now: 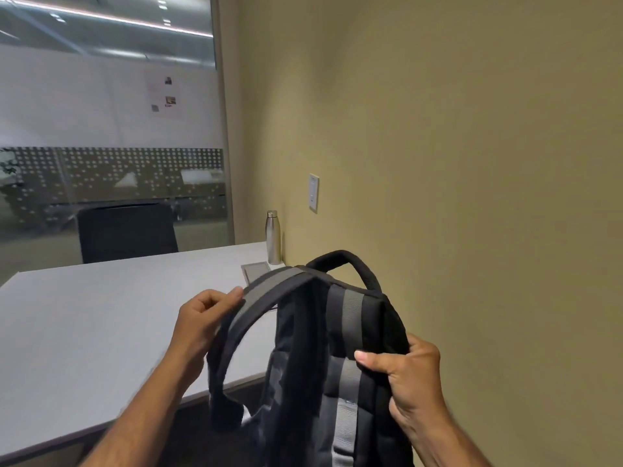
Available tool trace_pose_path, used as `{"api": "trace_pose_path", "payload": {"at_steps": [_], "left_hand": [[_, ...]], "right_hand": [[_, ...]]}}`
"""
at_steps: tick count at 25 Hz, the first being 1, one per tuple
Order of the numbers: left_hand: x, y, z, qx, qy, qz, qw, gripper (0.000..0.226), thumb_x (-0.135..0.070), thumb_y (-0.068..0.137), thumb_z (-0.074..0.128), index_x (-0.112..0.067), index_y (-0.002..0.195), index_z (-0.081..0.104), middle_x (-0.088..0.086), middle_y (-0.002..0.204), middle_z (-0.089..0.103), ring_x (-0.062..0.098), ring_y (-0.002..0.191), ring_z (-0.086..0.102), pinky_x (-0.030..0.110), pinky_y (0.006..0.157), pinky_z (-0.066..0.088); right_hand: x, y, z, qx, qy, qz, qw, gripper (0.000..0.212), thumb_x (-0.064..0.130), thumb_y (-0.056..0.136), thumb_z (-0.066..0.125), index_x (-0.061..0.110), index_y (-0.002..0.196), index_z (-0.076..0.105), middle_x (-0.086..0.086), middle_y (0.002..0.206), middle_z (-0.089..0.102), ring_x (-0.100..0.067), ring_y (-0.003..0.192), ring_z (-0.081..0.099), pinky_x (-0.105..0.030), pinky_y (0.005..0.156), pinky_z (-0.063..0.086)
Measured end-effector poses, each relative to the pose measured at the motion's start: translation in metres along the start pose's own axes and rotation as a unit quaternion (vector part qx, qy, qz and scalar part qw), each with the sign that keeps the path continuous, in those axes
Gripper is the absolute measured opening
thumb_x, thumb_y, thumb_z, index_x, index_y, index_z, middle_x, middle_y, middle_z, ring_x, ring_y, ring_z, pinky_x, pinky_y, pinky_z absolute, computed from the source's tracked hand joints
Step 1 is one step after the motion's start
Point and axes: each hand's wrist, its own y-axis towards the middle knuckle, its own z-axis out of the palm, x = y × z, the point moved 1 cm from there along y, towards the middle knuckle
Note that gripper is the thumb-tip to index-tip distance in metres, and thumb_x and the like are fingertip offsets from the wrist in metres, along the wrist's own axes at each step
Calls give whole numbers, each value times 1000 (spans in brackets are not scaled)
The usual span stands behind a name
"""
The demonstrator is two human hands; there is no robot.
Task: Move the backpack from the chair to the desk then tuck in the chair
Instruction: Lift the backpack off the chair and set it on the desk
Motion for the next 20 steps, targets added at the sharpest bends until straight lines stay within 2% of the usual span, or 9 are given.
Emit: {"api": "trace_pose_path", "payload": {"at_steps": [2,4,5,6,9,10,13,16,20], "left_hand": [[28,30,20,18,29,-30,999,55,-59,77,69,-9,101,66,9,106,68,28,99,62,43,85,52],[47,62,49,65,37,-50,996,66,-71,81,64,-19,123,62,1,129,62,23,123,57,54,111,43],[55,79,64,90,26,-59,994,70,-74,81,55,-25,130,58,-3,136,58,22,130,52,55,116,37],[63,99,81,110,15,-72,991,70,-75,81,48,-29,134,56,-6,139,57,21,133,50,52,117,36],[68,155,110,109,-15,-75,991,60,-70,96,39,-28,134,58,-1,129,66,18,121,61,36,96,52],[69,174,114,93,-27,-73,993,62,-70,95,43,-24,133,60,4,126,70,23,118,64,40,96,55],[75,228,116,38,-46,-62,996,87,-84,72,59,-21,132,60,12,127,70,35,120,65,58,105,52],[81,283,114,28,-41,-42,998,107,-94,58,62,-22,136,57,9,132,68,32,122,65,59,107,50],[76,353,113,20,-14,-23,999,99,-87,70,61,-14,136,54,9,130,66,28,119,65,54,107,51]], "right_hand": [[0,29,7,4,-2,-24,1000,49,-34,52,71,8,73,83,-19,81,80,-36,70,77,-47,69,65],[-1,60,13,10,3,-46,999,50,-34,52,72,9,75,83,-19,83,80,-37,73,77,-48,72,64],[-2,77,15,13,5,-57,998,51,-34,52,72,10,76,83,-18,83,80,-37,73,77,-48,72,64],[-5,95,18,17,5,-65,998,51,-34,52,73,10,77,83,-18,84,80,-38,74,77,-48,72,64],[-10,147,30,41,15,-78,996,49,-32,53,75,8,80,82,-20,85,80,-42,78,77,-50,73,63],[-11,162,36,50,12,-84,995,46,-29,52,79,8,80,82,-21,84,79,-44,79,77,-50,72,64],[-22,206,58,45,-20,-109,993,37,-8,47,86,1,81,76,-31,86,73,-53,81,71,-59,71,64],[-36,249,84,31,-23,-119,992,38,0,47,86,-4,81,71,-36,88,68,-56,81,67,-69,70,59],[-60,308,122,14,-31,-141,989,45,5,49,88,-13,81,62,-41,86,62,-59,77,61,-72,67,55]]}}
